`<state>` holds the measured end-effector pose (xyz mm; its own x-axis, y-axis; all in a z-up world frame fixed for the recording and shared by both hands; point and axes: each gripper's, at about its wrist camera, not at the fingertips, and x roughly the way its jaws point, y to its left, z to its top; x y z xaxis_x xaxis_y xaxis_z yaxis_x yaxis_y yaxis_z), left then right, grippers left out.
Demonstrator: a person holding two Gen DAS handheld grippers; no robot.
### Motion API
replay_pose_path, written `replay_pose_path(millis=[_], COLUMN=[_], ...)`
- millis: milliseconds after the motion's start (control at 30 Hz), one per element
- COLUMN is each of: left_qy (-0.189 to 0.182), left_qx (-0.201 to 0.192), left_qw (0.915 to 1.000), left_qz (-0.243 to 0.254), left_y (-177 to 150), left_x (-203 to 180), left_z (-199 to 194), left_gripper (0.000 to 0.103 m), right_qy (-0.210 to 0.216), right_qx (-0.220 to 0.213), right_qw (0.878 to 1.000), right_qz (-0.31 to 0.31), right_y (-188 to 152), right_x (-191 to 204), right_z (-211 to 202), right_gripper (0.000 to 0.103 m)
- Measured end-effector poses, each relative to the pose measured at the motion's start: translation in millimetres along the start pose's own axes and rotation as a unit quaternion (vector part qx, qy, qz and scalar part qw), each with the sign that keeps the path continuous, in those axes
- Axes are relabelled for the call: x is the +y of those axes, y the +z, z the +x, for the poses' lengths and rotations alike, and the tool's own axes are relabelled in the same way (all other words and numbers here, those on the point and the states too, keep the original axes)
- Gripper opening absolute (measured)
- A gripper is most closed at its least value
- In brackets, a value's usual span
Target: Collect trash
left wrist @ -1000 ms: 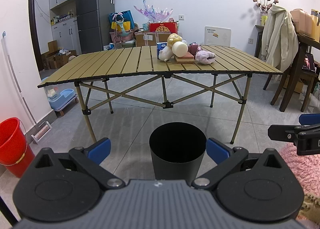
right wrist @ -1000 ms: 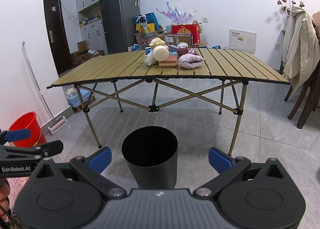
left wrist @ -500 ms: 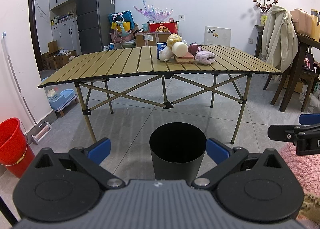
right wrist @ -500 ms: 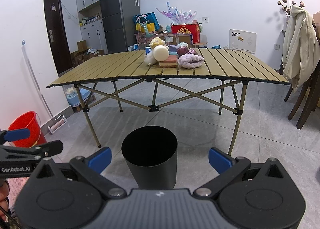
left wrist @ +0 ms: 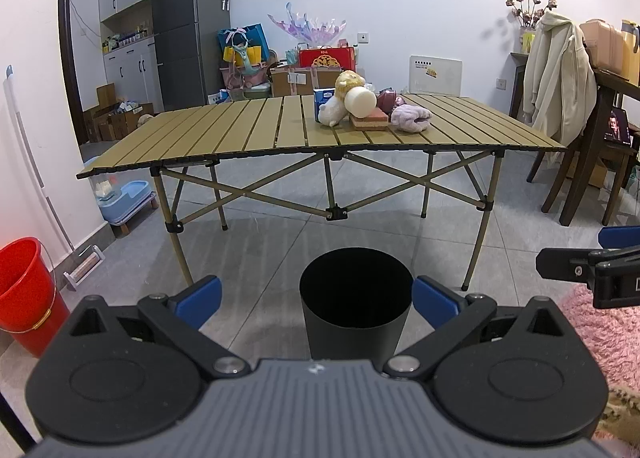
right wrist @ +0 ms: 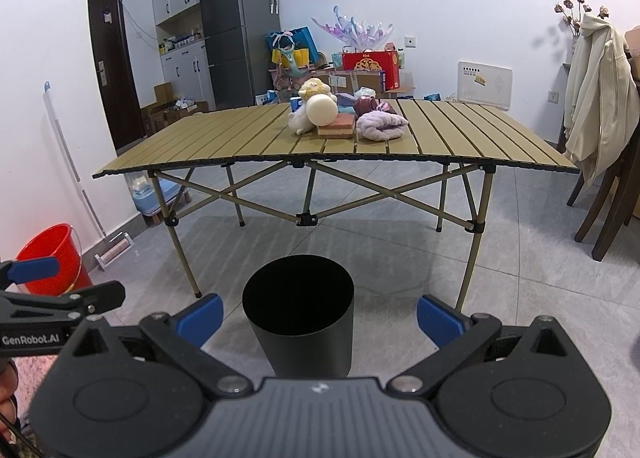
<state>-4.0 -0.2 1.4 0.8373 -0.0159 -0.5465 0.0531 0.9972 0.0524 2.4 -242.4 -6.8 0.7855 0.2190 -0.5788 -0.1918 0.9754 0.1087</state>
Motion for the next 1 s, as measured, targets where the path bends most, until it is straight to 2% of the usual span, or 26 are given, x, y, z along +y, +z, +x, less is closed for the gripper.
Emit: replay_pose_path(millis=[633, 1000], left_qy=[0.001, 0.015], left_qx=[-0.011, -0.019], left_qw=[0.9999, 0.9996], left_qz=[-0.004, -0.016], left_y=[7, 23], left_x=[6, 15], left_z=[2, 33], left_gripper=[0.103, 0.103], right_qy=[-0.005, -0.013], right_qx=[-0.005, -0.021], right_qw=[1.000, 1.000], right_qz=[-0.005, -0.007], right_y=[7, 28], right_x=[1, -5], right_z=[0, 25], right_gripper=[0.103, 0.103])
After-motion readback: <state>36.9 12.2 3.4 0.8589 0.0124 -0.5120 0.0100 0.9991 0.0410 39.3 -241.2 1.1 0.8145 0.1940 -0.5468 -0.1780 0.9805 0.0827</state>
